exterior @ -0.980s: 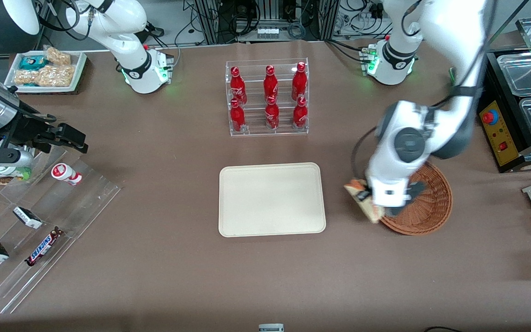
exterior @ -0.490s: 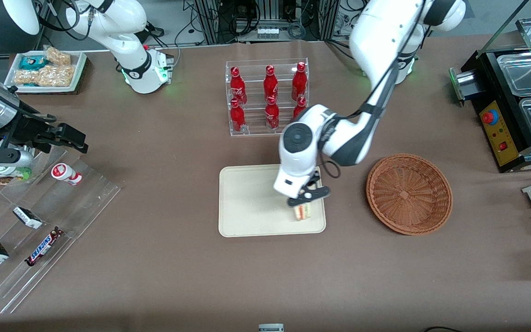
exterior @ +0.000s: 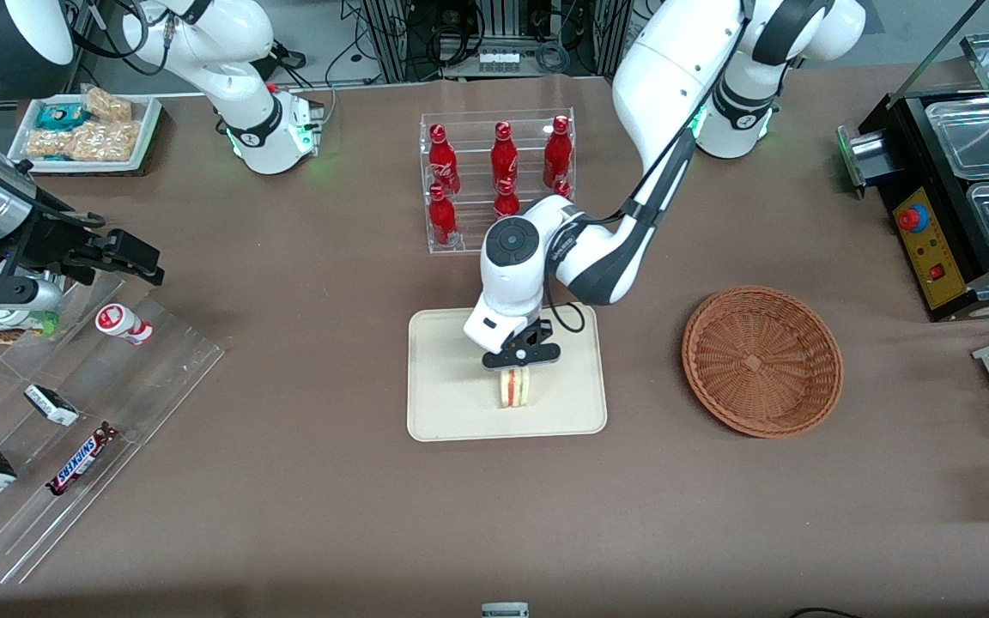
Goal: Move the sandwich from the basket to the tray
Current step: 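Lower the sandwich onto the cream tray and open the left gripper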
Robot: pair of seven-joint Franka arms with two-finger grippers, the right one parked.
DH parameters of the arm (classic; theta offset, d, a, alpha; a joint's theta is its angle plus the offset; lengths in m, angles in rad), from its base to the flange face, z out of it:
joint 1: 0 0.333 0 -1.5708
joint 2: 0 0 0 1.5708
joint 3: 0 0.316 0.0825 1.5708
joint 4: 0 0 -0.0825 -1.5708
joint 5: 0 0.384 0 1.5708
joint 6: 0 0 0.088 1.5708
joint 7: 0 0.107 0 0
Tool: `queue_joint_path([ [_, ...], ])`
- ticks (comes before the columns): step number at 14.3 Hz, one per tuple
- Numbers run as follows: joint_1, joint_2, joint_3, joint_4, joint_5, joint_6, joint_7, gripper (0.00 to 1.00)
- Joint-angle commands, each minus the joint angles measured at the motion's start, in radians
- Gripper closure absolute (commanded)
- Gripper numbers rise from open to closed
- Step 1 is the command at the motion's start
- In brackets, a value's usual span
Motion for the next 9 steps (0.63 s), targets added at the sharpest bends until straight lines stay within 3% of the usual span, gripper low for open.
queue_joint_path([
  [1,-0.014,0.026,0.006,0.028,-0.001,0.012,-0.045,0.45],
  [2,-0.014,0.022,0.007,0.026,0.002,0.013,-0.05,0.0],
  [5,-0.005,-0.051,0.009,0.022,-0.018,-0.005,-0.065,0.0],
  [9,0.044,-0.209,0.015,0.019,-0.038,-0.201,-0.039,0.0],
])
